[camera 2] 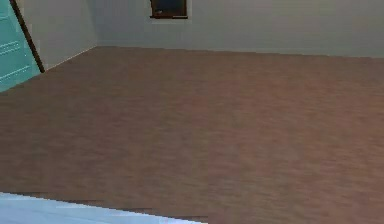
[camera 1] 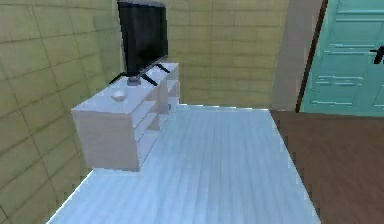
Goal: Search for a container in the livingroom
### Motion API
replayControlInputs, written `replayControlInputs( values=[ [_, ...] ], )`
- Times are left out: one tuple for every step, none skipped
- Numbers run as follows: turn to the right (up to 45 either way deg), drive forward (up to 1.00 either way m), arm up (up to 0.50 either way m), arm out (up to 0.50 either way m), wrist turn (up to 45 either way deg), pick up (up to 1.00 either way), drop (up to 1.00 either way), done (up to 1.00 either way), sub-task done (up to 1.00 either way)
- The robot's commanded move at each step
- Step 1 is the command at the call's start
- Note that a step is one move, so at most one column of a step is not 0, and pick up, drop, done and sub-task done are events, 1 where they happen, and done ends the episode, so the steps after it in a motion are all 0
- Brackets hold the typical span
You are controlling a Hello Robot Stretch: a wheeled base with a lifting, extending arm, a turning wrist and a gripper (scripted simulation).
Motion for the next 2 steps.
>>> replayControlInputs(
  values=[
    [0.0, 1.00, 0.00, 0.00, 0.0, 0.00, 0.00, 0.00, 0.00],
    [0.0, 0.20, 0.00, 0.00, 0.0, 0.00, 0.00, 0.00, 0.00]
  ],
)
